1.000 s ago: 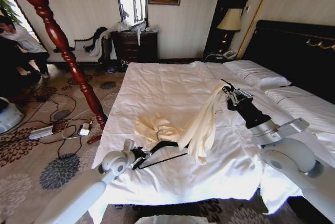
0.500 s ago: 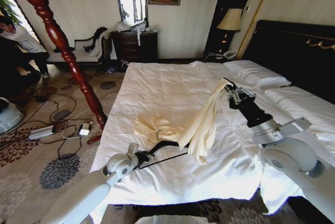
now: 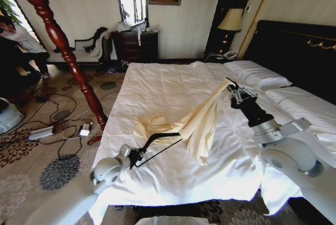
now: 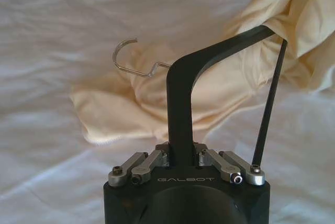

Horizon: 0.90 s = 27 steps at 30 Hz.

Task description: Pick up the clothes from the bed and hang them on the clothes hanger.

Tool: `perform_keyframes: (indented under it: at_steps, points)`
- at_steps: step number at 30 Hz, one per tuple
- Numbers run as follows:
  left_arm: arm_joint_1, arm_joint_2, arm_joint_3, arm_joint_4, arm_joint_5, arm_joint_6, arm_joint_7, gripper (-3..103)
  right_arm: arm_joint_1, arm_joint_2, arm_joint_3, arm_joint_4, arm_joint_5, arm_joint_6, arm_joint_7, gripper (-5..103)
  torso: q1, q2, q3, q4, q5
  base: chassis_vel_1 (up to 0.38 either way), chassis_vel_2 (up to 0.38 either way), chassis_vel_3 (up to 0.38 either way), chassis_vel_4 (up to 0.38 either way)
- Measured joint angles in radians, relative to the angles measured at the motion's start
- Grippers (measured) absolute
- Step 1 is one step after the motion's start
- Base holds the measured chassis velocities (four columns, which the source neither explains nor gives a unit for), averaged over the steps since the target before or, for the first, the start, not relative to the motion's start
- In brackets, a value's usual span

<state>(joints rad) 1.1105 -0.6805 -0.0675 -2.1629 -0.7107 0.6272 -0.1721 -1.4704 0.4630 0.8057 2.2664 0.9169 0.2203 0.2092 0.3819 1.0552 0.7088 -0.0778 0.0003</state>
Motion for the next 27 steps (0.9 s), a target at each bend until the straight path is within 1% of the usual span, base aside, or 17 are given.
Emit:
perform_keyframes:
  at_steps: [2,3,5,7,8,10,11,12,14,16,17,18,20,22,24,26,27]
  points:
    - [0.005,0.03,-0.03,-0.049,0.005,-0.005,0.005,19,0.005,0.0,0.003,-0.004,0.004,-0.023,0.041,2,0.0,0.0,0.0,-0.0002,-0.0004,0.0,0.0,0.0,0.0]
    - [0.005,0.03,-0.03,-0.049,0.005,-0.005,0.005,19,0.005,0.0,0.003,-0.004,0.004,-0.023,0.041,2,0.0,0.0,0.0,-0.0002,-0.0004,0.0,0.0,0.0,0.0]
    - [0.006,0.055,-0.074,-0.094,0.05,-0.019,0.01,19,0.026,-0.002,0.001,-0.009,0.023,-0.038,0.066,2,0.0,0.0,0.0,-0.0004,-0.0001,0.0,0.0,0.0,0.0]
    - [0.017,0.066,-0.137,-0.125,0.133,-0.05,0.033,19,0.058,-0.017,-0.014,-0.013,0.035,-0.046,0.071,2,0.0,0.0,0.0,-0.0002,-0.0003,0.0,0.0,0.0,0.0]
    - [0.017,0.066,-0.137,-0.125,0.133,-0.05,0.033,19,0.058,-0.017,-0.014,-0.013,0.035,-0.046,0.071,2,0.0,0.0,0.0,-0.0002,-0.0003,0.0,0.0,0.0,0.0]
    - [0.03,0.074,-0.187,-0.147,0.176,-0.088,0.06,19,0.078,-0.034,-0.023,-0.014,0.046,-0.051,0.072,2,0.0,0.0,0.0,0.0001,-0.0006,0.0,0.0,0.0,0.0]
    - [0.041,0.081,-0.229,-0.167,0.193,-0.122,0.075,19,0.093,-0.05,-0.029,-0.017,0.054,-0.059,0.077,2,0.0,0.0,0.0,0.0,-0.0006,0.0,0.0,0.0,0.0]
    - [0.041,0.081,-0.229,-0.167,0.193,-0.122,0.075,19,0.093,-0.05,-0.029,-0.017,0.054,-0.059,0.077,2,0.0,0.0,0.0,0.0,-0.0006,0.0,0.0,0.0,0.0]
    - [0.055,0.092,-0.287,-0.189,0.21,-0.165,0.086,19,0.113,-0.069,-0.041,-0.022,0.059,-0.084,0.1,2,0.0,0.0,0.0,-0.0001,-0.0005,0.0,0.0,0.0,0.0]
    - [0.068,0.101,-0.341,-0.198,0.243,-0.206,0.094,19,0.129,-0.08,-0.057,-0.025,0.06,-0.106,0.131,2,0.0,0.0,0.0,-0.0001,-0.0004,0.0,0.0,0.0,0.0]
    - [0.068,0.101,-0.341,-0.198,0.243,-0.206,0.094,19,0.129,-0.08,-0.057,-0.025,0.06,-0.106,0.131,2,0.0,0.0,0.0,-0.0001,-0.0004,0.0,0.0,0.0,0.0]
    - [0.08,0.109,-0.375,-0.2,0.275,-0.233,0.103,19,0.141,-0.083,-0.067,-0.025,0.061,-0.123,0.151,2,0.0,0.0,0.0,-0.0001,-0.0003,0.0,0.0,0.0,0.0]
    - [0.106,0.122,-0.431,-0.201,0.333,-0.253,0.118,19,0.152,-0.087,-0.075,-0.025,0.062,-0.147,0.175,2,0.0,0.0,0.0,-0.0001,-0.0004,0.0,0.0,0.0,0.0]
    - [0.113,0.125,-0.444,-0.2,0.347,-0.255,0.121,19,0.154,-0.088,-0.076,-0.025,0.062,-0.152,0.179,2,0.0,0.0,0.0,-0.0001,-0.0003,0.0,0.0,0.0,0.0]
    - [0.141,0.141,-0.489,-0.182,0.41,-0.261,0.133,19,0.172,-0.087,-0.082,-0.031,0.061,-0.172,0.202,2,0.0,0.0,0.0,-0.0001,-0.0003,0.0,0.0,0.0,0.0]
    - [0.154,0.153,-0.496,-0.157,0.453,-0.281,0.134,19,0.201,-0.082,-0.093,-0.038,0.064,-0.178,0.217,2,0.0,0.0,0.0,0.0,-0.0005,0.0,0.0,0.0,0.0]
    - [0.154,0.153,-0.496,-0.157,0.453,-0.281,0.134,19,0.201,-0.082,-0.093,-0.038,0.064,-0.178,0.217,2,0.0,0.0,0.0,0.0,-0.0005,0.0,0.0,0.0,0.0]
